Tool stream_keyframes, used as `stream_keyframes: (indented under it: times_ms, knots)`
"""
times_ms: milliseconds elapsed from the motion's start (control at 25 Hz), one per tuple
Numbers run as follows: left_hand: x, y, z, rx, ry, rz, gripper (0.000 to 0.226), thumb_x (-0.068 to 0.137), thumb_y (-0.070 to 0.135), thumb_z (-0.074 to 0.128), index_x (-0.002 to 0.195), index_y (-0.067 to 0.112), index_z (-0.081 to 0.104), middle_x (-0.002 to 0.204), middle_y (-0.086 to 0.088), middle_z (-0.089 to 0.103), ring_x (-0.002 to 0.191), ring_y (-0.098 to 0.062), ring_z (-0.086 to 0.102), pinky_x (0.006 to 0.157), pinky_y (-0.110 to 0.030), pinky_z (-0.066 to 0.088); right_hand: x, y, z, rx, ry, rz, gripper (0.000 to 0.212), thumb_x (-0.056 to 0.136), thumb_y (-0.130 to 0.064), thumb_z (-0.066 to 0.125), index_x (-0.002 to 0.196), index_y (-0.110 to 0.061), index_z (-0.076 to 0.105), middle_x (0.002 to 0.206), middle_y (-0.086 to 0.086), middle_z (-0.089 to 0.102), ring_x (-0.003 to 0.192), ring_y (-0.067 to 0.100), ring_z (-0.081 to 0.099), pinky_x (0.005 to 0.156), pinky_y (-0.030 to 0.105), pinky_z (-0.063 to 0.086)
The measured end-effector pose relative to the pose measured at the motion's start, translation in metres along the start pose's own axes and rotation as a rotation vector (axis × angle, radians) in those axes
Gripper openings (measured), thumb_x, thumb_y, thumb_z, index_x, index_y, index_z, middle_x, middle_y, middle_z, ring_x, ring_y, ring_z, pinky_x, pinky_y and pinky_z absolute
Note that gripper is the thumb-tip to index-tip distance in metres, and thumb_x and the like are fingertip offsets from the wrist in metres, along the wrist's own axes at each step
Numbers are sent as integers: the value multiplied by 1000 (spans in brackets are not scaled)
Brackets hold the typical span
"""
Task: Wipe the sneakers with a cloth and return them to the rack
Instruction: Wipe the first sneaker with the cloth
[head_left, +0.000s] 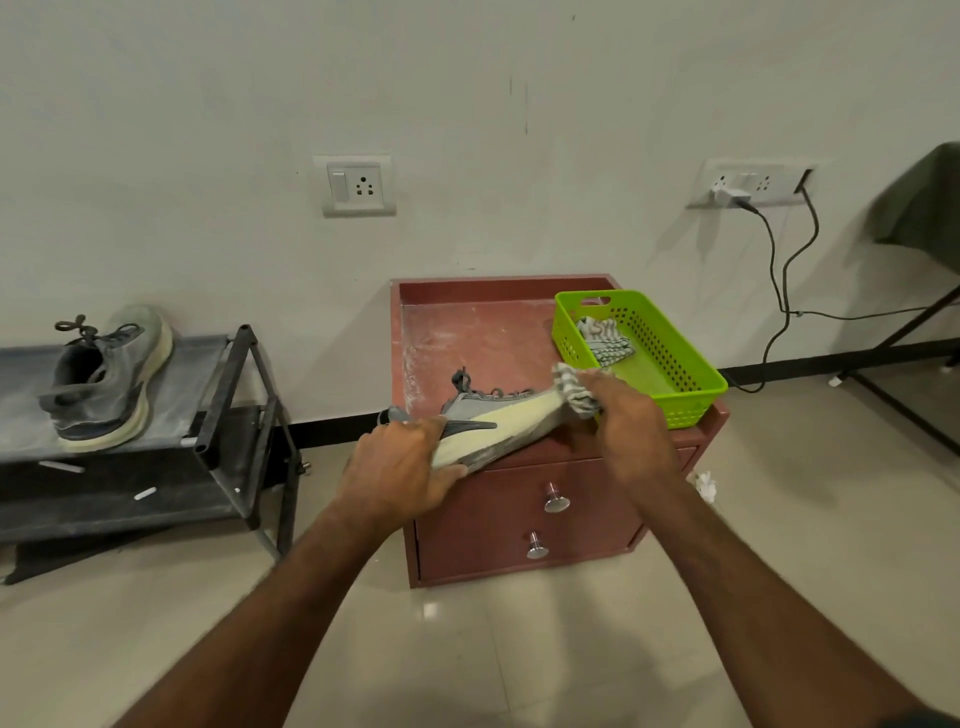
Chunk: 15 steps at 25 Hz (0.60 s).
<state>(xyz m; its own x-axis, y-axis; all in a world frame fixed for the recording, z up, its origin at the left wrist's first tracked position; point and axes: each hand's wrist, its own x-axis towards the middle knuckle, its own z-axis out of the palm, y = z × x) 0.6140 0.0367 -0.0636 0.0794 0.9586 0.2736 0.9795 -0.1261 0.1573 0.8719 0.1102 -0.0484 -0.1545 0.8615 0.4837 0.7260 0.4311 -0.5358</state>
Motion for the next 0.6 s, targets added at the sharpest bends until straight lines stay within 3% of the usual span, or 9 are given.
stream_keyframes:
  times_ms: [80, 160, 240, 400, 480, 560, 600]
  knots:
    - [-5, 1, 4, 0, 24, 31, 58, 87, 58, 63, 135, 26, 55, 116, 0, 71, 99, -24, 68, 80, -39, 57, -2, -5, -5, 27, -11, 34, 55, 80, -23, 36, 119, -2, 69, 123, 9, 66, 116, 20, 61, 109, 17, 35]
    - [-16, 1, 8, 46, 83, 90, 62, 82, 49, 75, 132, 16, 59, 124, -8, 69, 106, -30, 69, 78, -42, 59, -21, -26, 15, 20, -145, -219, 51, 82, -13, 35, 118, -3, 70, 125, 10, 67, 120, 23, 60, 111, 32, 39]
    - [-26, -2, 15, 138, 124, 176, 67, 70, 41, 88, 123, 6, 66, 119, -16, 71, 103, -32, 72, 74, -44, 61, -34, -31, 32, -60, -272, -438, 49, 82, -9, 36, 118, -5, 70, 123, 11, 68, 119, 24, 61, 108, 35, 41]
    - [-36, -2, 32, 230, 225, 299, 67, 59, 25, 95, 115, -1, 70, 113, -21, 72, 102, -32, 72, 86, -42, 57, -20, -22, 27, -121, -165, -179, 47, 77, -14, 43, 112, -5, 73, 116, 17, 71, 110, 33, 67, 102, 38, 44]
    - [-35, -1, 37, 248, 242, 286, 66, 60, 22, 95, 115, -4, 69, 113, -24, 72, 102, -34, 72, 89, -43, 55, -28, -40, 34, -88, -215, -219, 42, 82, -9, 47, 117, -7, 70, 122, 15, 69, 116, 29, 63, 105, 35, 43]
    - [-37, 1, 40, 262, 247, 297, 66, 60, 20, 95, 115, -6, 69, 111, -26, 72, 100, -36, 73, 89, -45, 55, -46, -57, 47, -77, -341, -356, 46, 85, -16, 40, 120, -8, 69, 123, 13, 68, 117, 27, 62, 106, 36, 45]
    - [-38, 2, 41, 265, 249, 314, 66, 59, 19, 96, 114, -6, 70, 110, -26, 72, 99, -35, 73, 88, -45, 55, -46, -58, 44, -68, -388, -338, 46, 87, -18, 40, 121, -9, 69, 124, 12, 68, 117, 27, 62, 104, 34, 45]
